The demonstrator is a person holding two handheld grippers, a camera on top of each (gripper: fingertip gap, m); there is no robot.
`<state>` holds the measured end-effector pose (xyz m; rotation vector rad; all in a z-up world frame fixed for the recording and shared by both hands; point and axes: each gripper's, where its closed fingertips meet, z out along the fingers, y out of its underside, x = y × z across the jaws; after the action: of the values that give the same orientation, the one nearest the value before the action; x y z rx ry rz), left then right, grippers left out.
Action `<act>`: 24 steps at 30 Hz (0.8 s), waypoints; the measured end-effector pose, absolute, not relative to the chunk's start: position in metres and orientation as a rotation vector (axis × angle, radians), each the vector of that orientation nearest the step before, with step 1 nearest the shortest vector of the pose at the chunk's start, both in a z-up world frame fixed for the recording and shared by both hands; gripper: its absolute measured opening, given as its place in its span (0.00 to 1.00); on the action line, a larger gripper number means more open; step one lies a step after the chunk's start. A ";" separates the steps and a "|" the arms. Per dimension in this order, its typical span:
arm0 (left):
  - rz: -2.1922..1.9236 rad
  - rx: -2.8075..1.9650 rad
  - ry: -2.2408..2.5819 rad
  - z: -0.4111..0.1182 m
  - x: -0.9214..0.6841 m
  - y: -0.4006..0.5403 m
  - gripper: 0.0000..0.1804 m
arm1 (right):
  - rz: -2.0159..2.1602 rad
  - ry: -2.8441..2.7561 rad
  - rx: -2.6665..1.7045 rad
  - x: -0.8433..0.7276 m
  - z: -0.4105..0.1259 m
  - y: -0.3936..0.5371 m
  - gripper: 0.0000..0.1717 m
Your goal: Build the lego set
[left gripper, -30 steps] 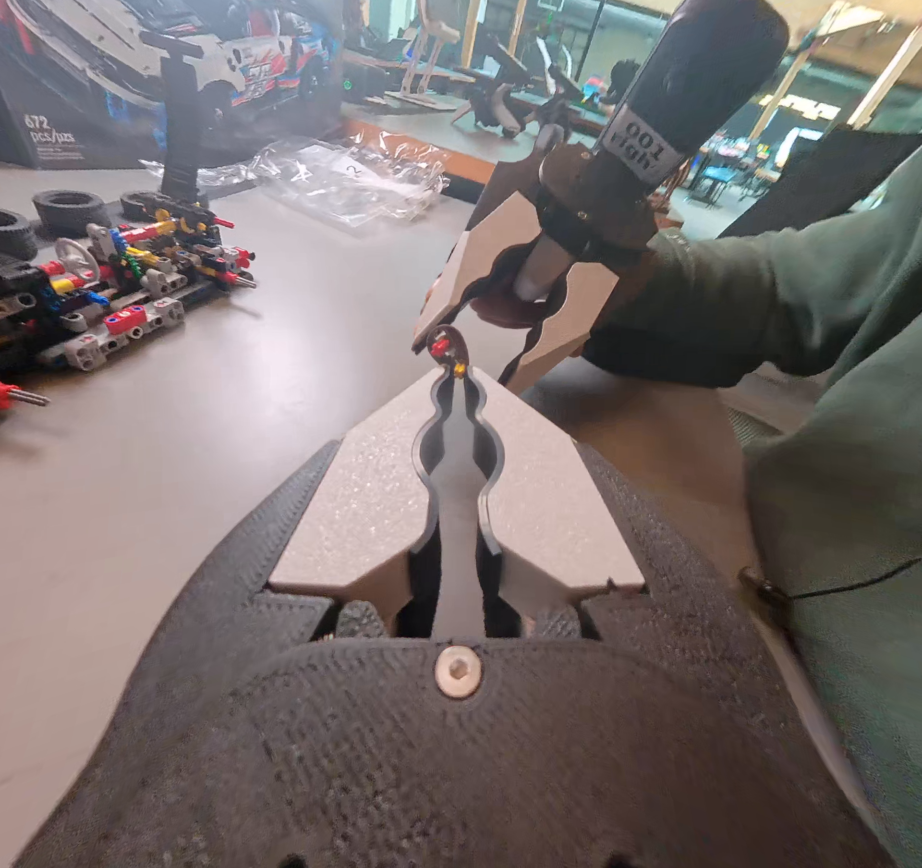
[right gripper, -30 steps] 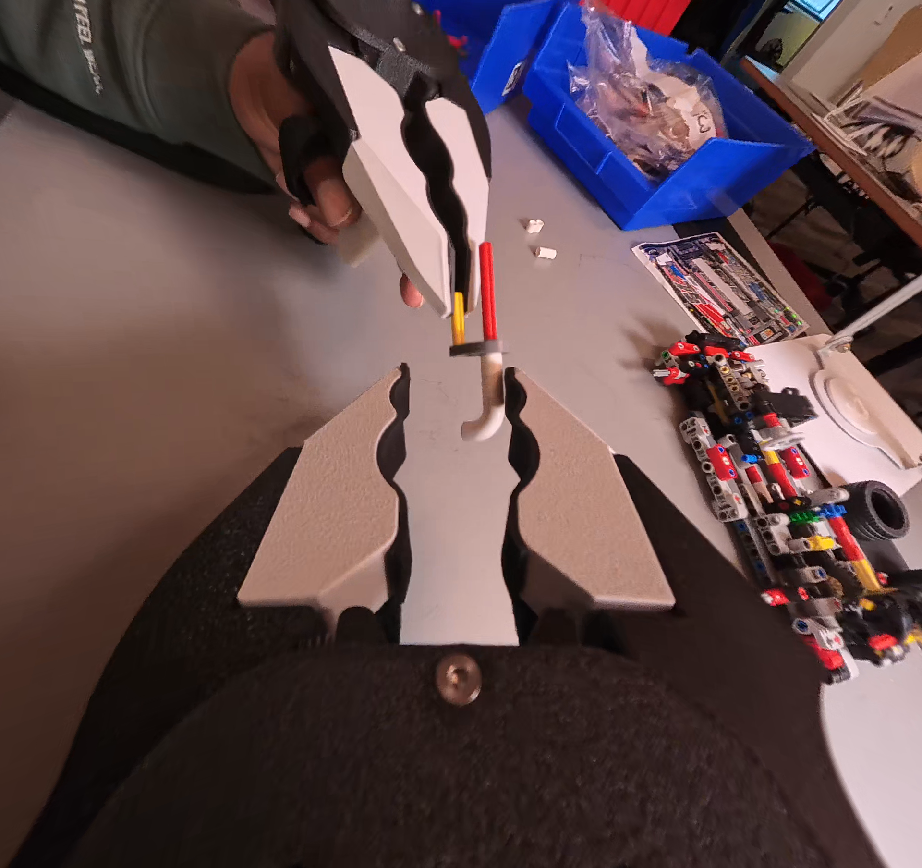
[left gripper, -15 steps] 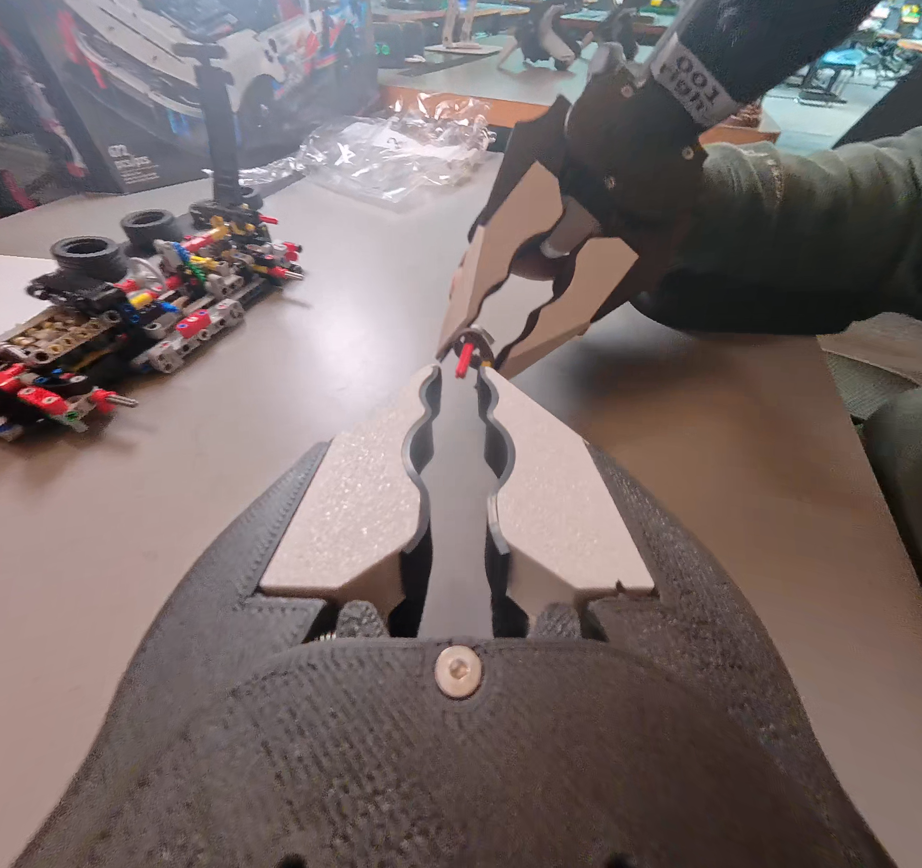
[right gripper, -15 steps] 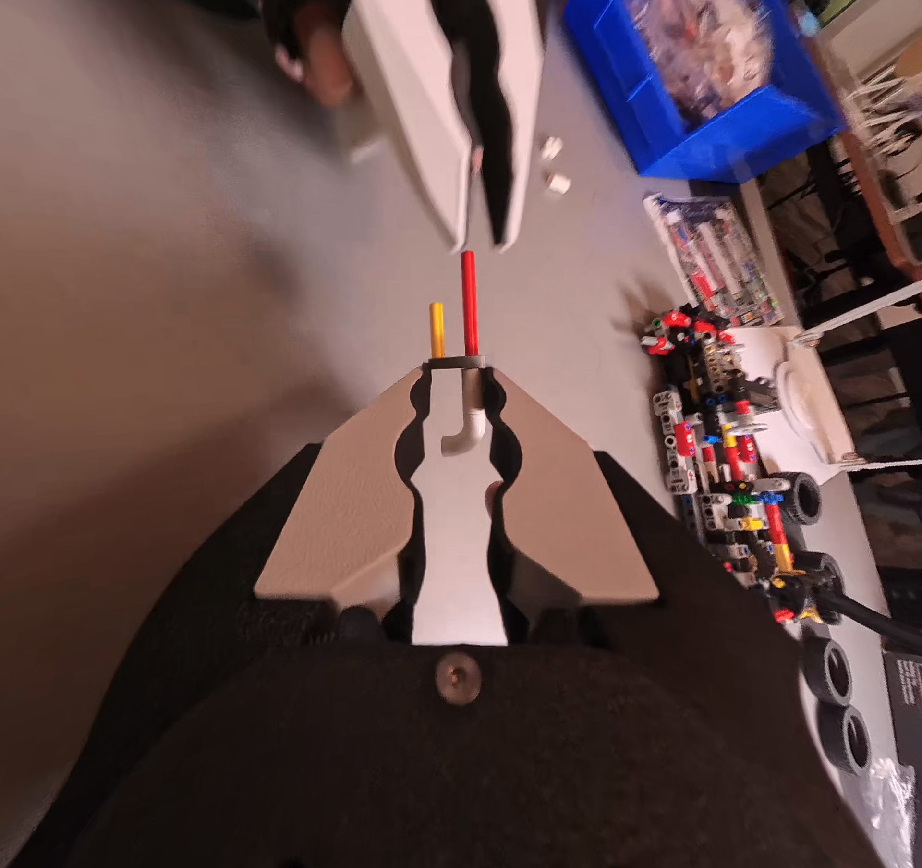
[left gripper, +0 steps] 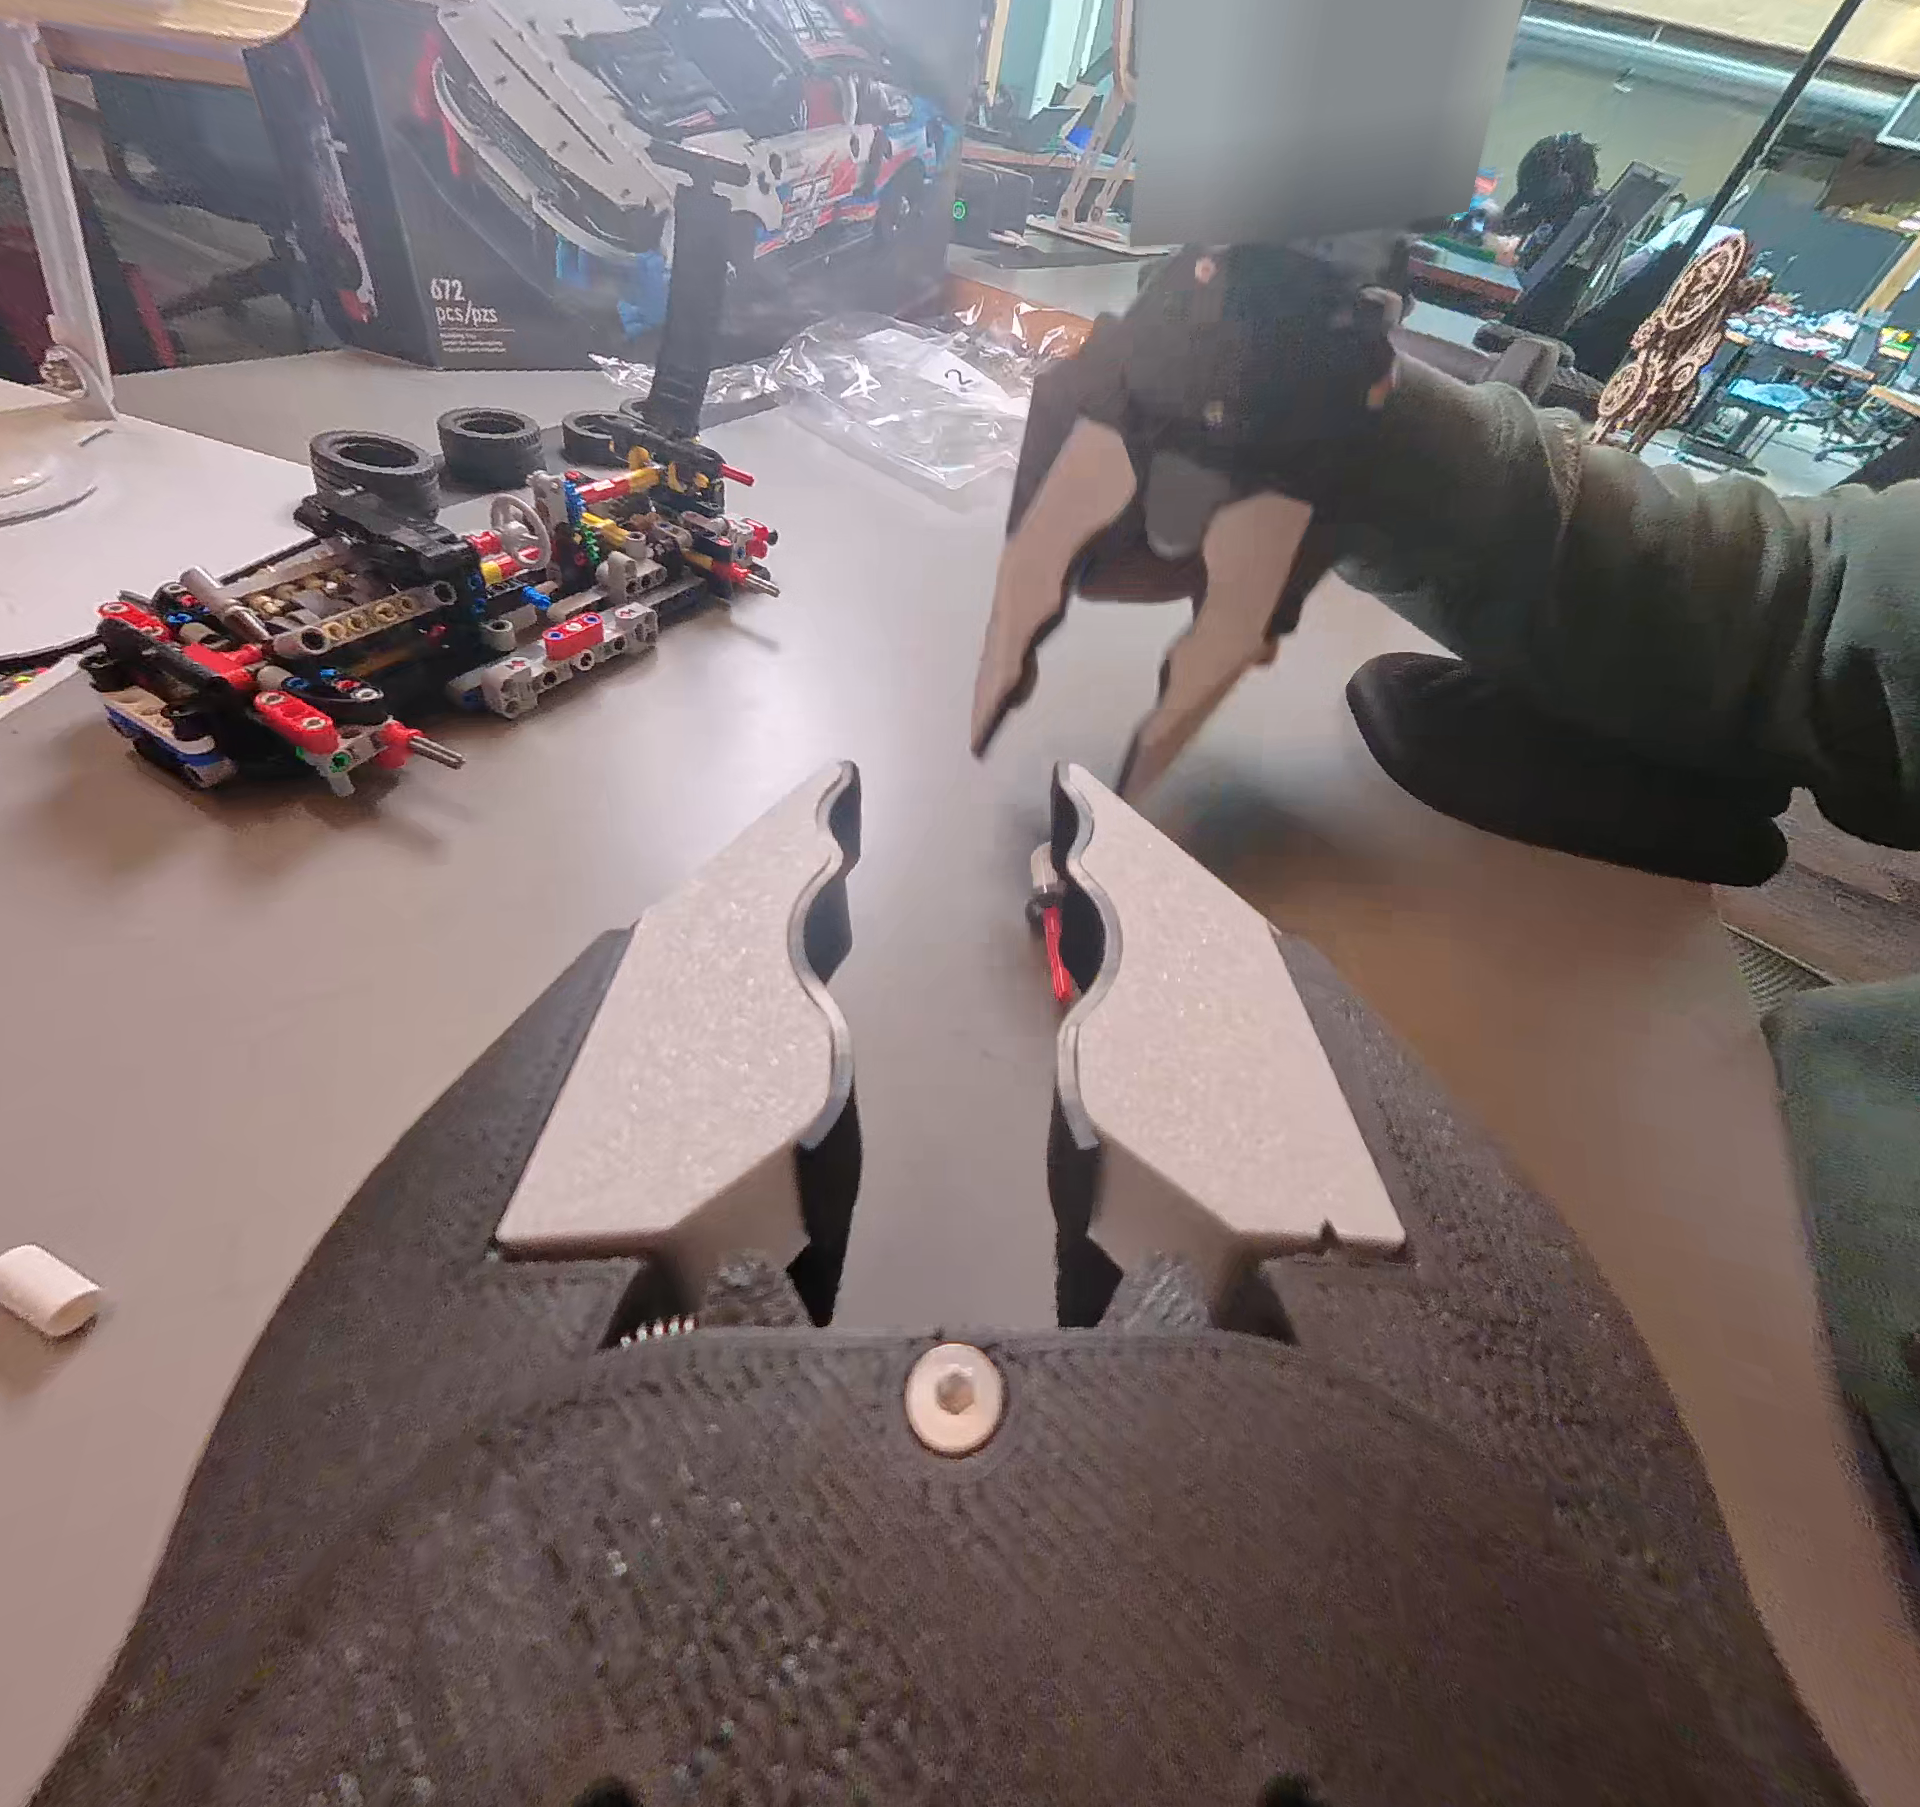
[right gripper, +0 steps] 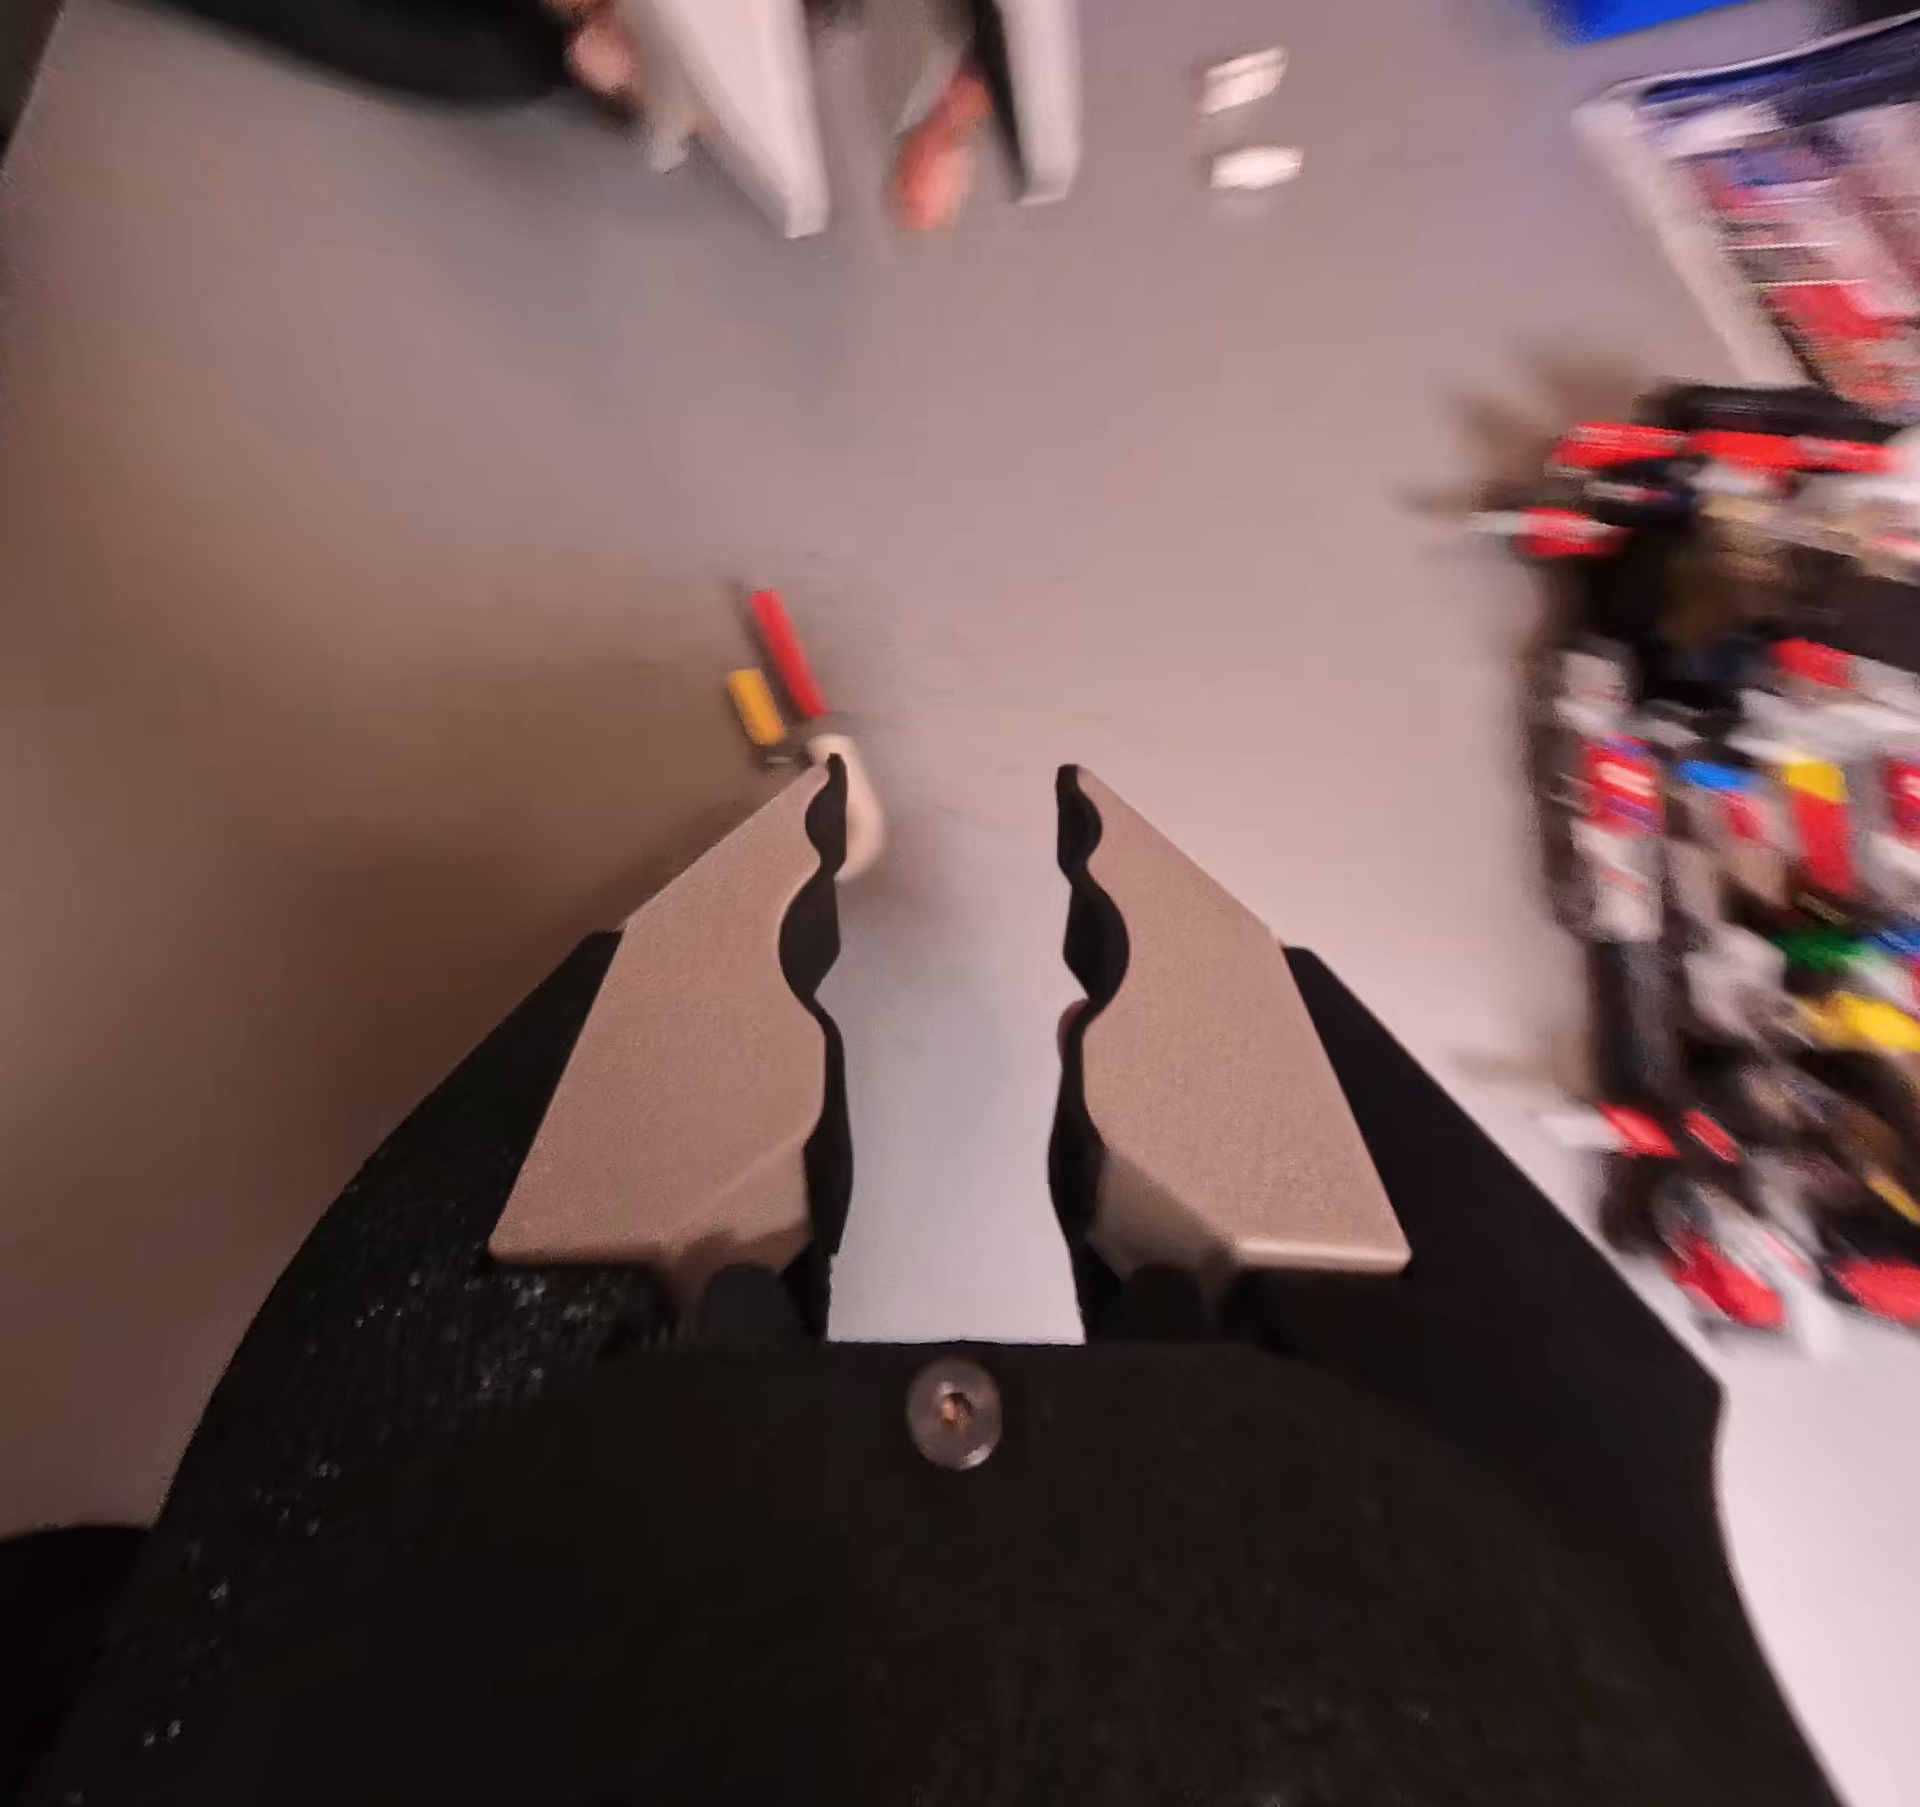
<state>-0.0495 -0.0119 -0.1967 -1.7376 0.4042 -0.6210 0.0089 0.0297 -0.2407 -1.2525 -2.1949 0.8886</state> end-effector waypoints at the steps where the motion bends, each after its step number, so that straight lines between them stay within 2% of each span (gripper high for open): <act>1: -0.621 -1.736 0.405 -0.196 -0.050 -0.012 0.19 | 0.887 -2.095 -1.295 0.011 -0.229 0.051 0.22; 3: -0.613 -1.743 0.408 -0.197 -0.051 -0.012 0.19 | 0.854 -1.894 -1.416 0.023 -0.215 0.101 0.22; 5: -0.596 -1.749 0.415 -0.198 -0.053 -0.011 0.19 | 0.717 -1.757 -1.571 0.042 -0.227 0.160 0.23; 9: -0.590 -1.755 0.402 -0.200 -0.057 -0.009 0.19 | 0.755 -1.511 -1.839 0.047 -0.259 0.221 0.36; 15: -0.625 -1.789 0.346 -0.211 -0.065 -0.004 0.18 | 0.823 -1.535 -1.820 0.007 -0.269 0.240 0.56; 17: -0.638 -1.796 0.327 -0.213 -0.067 -0.002 0.17 | 0.842 -1.575 -1.796 -0.005 -0.270 0.242 0.56; 19: -0.643 -1.804 0.308 -0.215 -0.070 -0.001 0.17 | 0.798 -1.608 -1.777 -0.012 -0.272 0.243 0.50; 24: -0.662 -1.803 0.263 -0.215 -0.076 0.001 0.16 | 0.699 -1.518 -1.902 -0.008 -0.273 0.231 0.49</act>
<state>-0.0761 0.0014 -0.2151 -1.8029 0.2633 -0.6617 -0.0082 0.2313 -0.2727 -1.9017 -1.5182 0.6995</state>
